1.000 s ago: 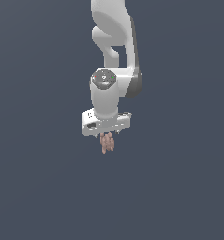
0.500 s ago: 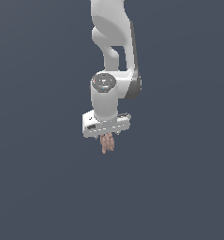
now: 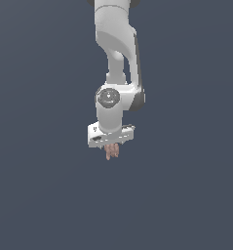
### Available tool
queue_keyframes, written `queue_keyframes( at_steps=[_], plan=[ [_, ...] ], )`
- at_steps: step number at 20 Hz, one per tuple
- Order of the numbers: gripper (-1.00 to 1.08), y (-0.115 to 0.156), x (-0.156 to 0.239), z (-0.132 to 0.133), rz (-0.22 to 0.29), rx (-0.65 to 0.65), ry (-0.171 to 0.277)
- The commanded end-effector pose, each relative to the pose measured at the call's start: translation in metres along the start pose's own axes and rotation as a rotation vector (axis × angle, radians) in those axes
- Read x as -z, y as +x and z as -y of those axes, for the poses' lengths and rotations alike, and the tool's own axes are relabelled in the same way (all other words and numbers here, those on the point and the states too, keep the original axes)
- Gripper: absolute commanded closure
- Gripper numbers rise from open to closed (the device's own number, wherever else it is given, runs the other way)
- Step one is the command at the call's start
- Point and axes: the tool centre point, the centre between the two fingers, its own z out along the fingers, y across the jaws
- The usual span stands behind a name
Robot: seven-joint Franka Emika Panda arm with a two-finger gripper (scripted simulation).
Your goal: Pick up the object and move it to a goal position.
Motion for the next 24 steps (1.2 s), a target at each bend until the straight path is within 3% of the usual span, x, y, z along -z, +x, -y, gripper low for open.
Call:
queue_keyframes(
  at_steps=[1, 2, 15, 24],
  plan=[
    [-0.92, 0.001, -0.002, 0.000, -0.002, 0.000, 0.000],
    [1.08, 0.001, -0.002, 0.000, -0.002, 0.000, 0.000],
    [1.08, 0.001, 0.001, -0.001, -0.002, 0.001, 0.000],
    [1.08, -0.010, 0.042, -0.021, -0.002, 0.001, 0.000]
  ],
)
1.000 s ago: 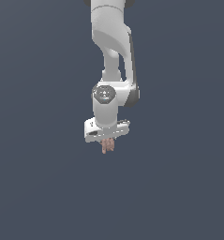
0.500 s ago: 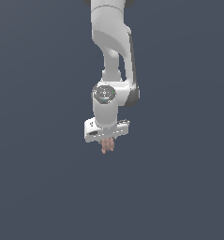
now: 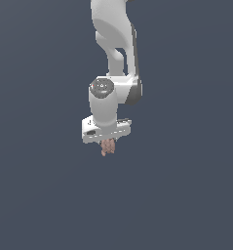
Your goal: Pick up the object and move it to a goal position.
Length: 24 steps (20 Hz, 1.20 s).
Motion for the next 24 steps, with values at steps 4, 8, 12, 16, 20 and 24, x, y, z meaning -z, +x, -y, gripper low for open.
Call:
queue_keyframes(
  at_steps=[4, 8, 12, 16, 20, 24],
  plan=[
    [1.08, -0.011, 0.045, -0.022, -0.001, -0.001, 0.000],
    [1.08, -0.020, 0.086, -0.043, -0.002, -0.001, 0.000],
    [1.08, -0.029, 0.122, -0.061, -0.002, -0.001, 0.000],
    [1.08, -0.034, 0.151, -0.075, -0.002, -0.001, 0.000],
    [1.08, -0.037, 0.169, -0.085, -0.001, -0.001, 0.000],
    [1.08, -0.039, 0.178, -0.090, -0.001, -0.001, -0.001]
  ],
)
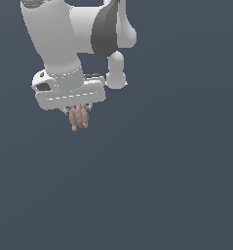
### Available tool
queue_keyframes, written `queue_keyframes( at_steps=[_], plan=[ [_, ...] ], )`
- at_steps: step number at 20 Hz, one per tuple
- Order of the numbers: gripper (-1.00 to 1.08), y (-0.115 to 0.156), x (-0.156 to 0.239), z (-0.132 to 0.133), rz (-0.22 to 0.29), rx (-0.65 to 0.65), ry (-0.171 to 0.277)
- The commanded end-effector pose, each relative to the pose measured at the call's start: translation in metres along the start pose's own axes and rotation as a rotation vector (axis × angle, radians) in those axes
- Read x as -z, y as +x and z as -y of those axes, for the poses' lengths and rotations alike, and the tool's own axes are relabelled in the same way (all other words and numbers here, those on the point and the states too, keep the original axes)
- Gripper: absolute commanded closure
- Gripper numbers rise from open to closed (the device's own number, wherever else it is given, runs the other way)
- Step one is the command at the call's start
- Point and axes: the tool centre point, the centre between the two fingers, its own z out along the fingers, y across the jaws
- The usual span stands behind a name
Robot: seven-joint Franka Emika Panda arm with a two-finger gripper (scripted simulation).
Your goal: Pick up the object and move it to a goal position.
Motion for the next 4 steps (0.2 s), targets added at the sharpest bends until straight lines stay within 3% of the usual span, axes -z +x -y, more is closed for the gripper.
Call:
queue_keyframes(
  at_steps=[1, 4],
  plan=[
    [1.08, -0.0003, 0.0037, -0.0020, 0.001, 0.001, 0.000],
    [1.08, 0.0005, 0.0031, -0.0021, 0.001, 0.001, 0.000]
  ],
)
